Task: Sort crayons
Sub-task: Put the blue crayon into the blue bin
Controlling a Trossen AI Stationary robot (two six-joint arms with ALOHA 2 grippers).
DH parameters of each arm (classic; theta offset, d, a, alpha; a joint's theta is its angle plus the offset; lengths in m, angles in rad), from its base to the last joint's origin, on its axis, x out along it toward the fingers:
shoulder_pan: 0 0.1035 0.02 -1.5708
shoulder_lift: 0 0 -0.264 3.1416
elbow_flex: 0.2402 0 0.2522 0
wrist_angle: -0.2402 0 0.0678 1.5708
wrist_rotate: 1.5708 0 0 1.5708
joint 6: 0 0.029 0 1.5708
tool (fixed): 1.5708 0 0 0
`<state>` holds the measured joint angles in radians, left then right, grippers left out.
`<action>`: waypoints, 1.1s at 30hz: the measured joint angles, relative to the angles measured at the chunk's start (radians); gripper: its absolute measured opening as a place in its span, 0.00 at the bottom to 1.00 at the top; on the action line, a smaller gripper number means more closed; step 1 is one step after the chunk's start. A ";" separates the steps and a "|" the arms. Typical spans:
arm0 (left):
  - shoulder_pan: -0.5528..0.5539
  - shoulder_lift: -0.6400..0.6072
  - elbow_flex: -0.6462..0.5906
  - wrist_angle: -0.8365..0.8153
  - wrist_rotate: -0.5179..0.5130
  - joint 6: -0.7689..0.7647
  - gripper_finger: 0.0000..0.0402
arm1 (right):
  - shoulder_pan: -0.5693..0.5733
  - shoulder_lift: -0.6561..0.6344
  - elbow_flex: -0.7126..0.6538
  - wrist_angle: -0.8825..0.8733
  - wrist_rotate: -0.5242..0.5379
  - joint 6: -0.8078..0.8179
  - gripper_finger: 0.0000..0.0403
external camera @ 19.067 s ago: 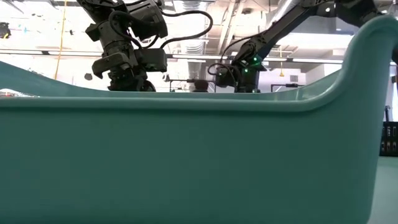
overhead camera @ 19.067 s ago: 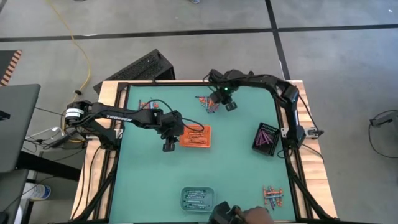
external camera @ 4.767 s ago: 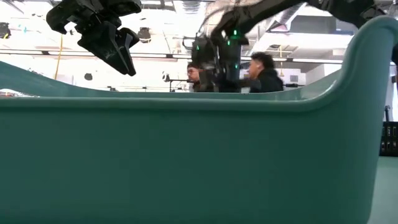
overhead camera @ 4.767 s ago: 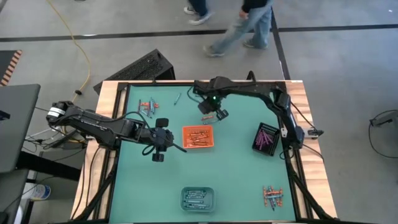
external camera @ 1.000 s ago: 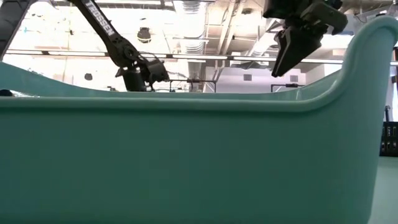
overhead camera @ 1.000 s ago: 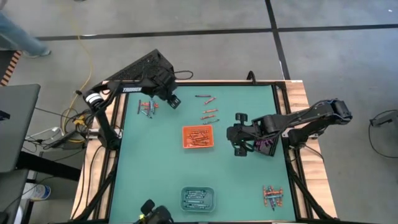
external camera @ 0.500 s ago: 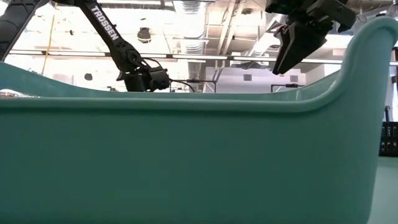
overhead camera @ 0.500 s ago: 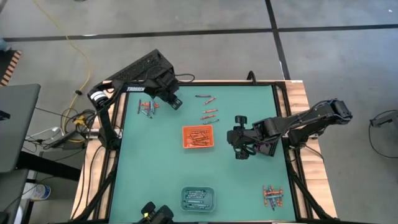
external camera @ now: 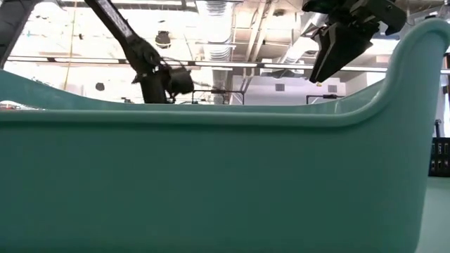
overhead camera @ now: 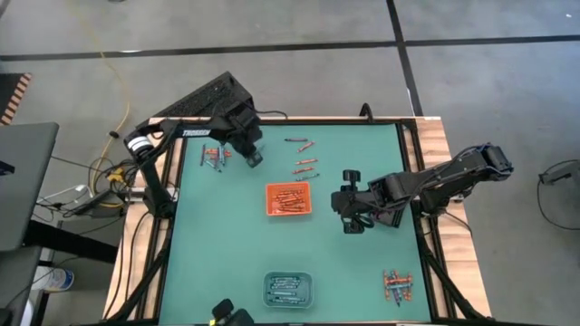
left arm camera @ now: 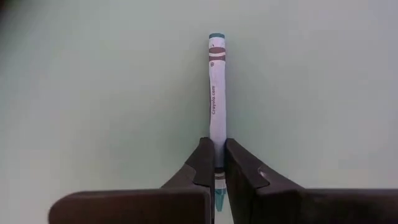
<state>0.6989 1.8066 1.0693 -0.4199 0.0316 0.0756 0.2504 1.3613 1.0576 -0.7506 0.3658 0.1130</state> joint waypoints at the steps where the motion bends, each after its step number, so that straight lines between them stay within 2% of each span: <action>1: -0.012 -0.025 -0.004 -0.015 0.016 0.005 0.00 | 0.000 0.000 0.000 0.000 0.003 0.000 0.36; 9: -0.152 -0.202 0.001 -0.051 0.032 0.018 0.00 | -0.002 0.000 0.000 -0.002 0.004 0.000 0.36; 15: -0.305 -0.294 0.002 -0.090 -0.016 -0.010 0.00 | -0.002 0.000 0.001 -0.012 0.004 -0.004 0.36; 28: -0.755 -0.316 0.002 -0.101 -0.076 -0.258 0.00 | -0.002 0.000 0.001 -0.028 0.006 -0.017 0.36; 33: -0.913 -0.316 0.002 -0.032 -0.095 -0.391 0.00 | -0.002 0.000 0.001 -0.030 0.009 -0.019 0.36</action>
<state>-0.2138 1.4906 1.0714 -0.4520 -0.0636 -0.3150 0.2481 1.3617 1.0584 -0.7810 0.3744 0.0937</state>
